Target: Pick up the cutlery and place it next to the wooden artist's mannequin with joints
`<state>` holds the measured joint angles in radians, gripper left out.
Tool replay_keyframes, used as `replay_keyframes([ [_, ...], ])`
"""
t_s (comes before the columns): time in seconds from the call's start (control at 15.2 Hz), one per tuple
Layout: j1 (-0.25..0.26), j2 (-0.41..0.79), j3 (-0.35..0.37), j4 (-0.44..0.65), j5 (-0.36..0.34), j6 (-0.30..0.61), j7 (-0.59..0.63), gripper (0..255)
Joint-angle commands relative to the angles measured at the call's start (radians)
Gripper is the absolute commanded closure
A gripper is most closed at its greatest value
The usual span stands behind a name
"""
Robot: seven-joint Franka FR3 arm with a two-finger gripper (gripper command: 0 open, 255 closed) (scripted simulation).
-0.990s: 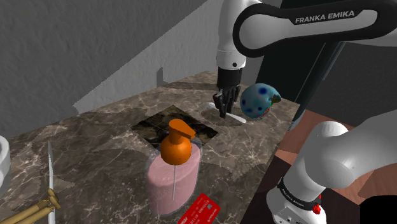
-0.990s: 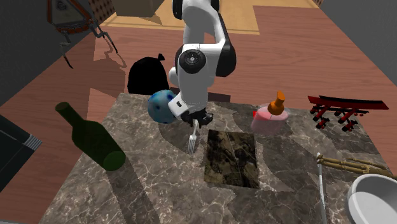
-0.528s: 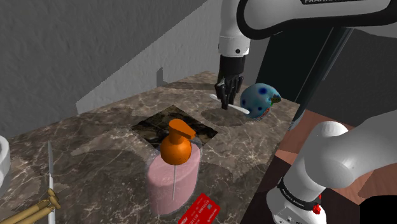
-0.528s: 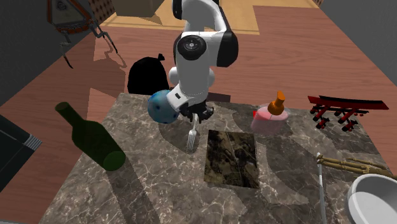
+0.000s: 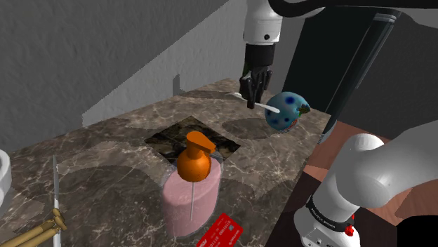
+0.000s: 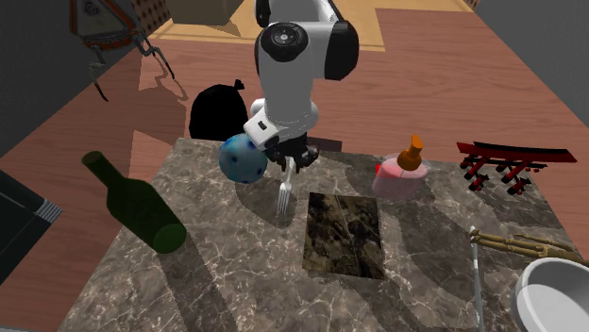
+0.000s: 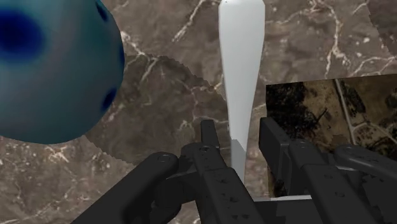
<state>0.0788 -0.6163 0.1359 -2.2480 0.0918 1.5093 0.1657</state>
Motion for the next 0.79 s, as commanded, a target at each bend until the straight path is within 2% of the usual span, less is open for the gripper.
replay_keyframes([
  [0.0, -0.001, 0.004, -0.002, 0.028, -0.001, -0.024, 0.001, 255],
  [0.13, -0.001, 0.008, -0.002, 0.047, -0.002, -0.039, 0.001, 255],
  [0.73, 0.061, 0.091, 0.181, 0.132, 0.106, -0.018, 0.225, 255],
])
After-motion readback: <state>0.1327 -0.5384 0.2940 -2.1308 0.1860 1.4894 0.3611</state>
